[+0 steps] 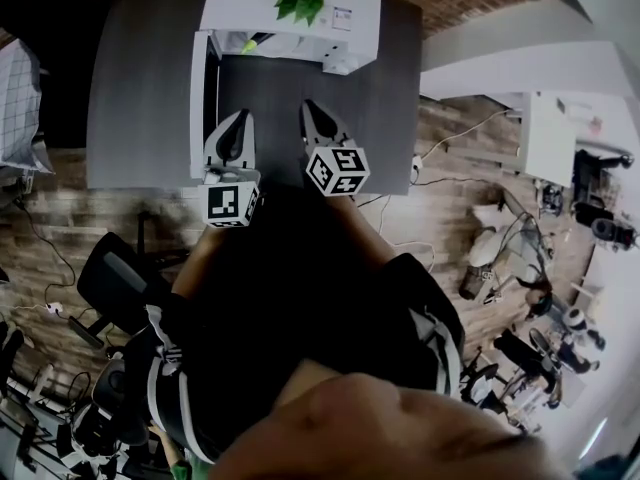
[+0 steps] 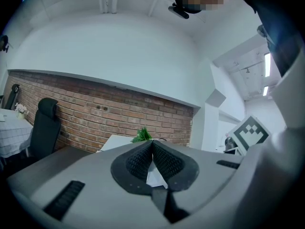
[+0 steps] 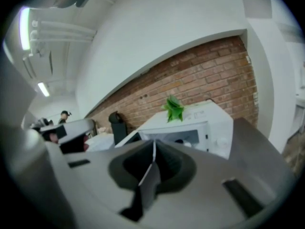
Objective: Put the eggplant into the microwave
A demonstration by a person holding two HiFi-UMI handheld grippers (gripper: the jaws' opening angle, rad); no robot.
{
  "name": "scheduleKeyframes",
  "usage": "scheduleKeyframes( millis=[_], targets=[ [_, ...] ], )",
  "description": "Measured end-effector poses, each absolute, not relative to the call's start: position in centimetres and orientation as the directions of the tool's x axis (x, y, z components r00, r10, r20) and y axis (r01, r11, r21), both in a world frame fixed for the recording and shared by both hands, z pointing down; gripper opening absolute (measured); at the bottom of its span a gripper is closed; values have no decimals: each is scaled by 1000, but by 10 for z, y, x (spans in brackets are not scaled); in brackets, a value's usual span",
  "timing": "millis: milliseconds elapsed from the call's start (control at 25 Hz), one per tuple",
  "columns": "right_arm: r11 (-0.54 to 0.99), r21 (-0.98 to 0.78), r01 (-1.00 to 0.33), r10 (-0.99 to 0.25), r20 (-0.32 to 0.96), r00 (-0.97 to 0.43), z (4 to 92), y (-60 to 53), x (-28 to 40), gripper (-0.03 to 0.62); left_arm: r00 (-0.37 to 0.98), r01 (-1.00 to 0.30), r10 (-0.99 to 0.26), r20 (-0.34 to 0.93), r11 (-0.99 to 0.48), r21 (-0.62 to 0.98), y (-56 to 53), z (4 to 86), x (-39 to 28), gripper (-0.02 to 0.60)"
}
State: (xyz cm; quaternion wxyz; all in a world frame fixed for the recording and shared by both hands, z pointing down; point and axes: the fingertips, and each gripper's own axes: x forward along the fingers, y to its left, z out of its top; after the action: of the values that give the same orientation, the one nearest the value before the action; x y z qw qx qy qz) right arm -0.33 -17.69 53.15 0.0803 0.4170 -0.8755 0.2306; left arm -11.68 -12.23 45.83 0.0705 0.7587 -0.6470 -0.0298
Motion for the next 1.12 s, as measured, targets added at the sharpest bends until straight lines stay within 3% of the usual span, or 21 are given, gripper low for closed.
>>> scheduleKeyframes(
  millis=[1120],
  targets=[
    [594, -277, -756, -692, 304, -655, 518, -158, -9, 35, 170, -977, -984, 58, -160, 142, -134, 467, -117, 37]
  ],
)
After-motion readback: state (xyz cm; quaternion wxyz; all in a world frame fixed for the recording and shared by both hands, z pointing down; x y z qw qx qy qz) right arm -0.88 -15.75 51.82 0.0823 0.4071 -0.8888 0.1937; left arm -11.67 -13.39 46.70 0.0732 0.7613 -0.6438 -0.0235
